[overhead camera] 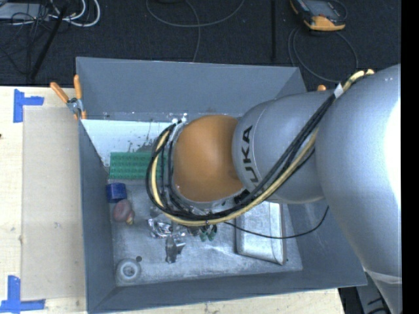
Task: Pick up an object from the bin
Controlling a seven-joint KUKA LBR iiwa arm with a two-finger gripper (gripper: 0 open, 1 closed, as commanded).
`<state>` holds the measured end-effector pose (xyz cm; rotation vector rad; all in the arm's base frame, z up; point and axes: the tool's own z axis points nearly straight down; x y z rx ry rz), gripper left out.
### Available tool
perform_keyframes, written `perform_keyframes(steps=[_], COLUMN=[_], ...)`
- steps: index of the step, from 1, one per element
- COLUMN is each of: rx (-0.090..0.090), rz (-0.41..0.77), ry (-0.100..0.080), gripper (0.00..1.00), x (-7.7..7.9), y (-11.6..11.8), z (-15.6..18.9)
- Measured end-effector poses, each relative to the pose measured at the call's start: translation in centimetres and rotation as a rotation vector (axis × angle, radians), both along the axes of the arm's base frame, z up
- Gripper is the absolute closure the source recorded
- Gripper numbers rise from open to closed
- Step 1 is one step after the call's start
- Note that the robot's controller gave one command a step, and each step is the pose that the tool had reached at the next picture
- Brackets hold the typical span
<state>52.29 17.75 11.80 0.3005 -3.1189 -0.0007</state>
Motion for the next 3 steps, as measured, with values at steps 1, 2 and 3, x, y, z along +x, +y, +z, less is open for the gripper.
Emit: perform_keyframes(steps=[1, 2, 3], rx=[0.004, 0.004, 0.003], rz=[0.348, 0.345, 0.539], ry=[-0.01, -0.012, -0.017], gripper=[0.0, 1.0, 1.0], x=[4.4, 4.5, 4.9], y=[-2.5, -2.5, -1.6], z=[-4.6, -4.4, 10.3])
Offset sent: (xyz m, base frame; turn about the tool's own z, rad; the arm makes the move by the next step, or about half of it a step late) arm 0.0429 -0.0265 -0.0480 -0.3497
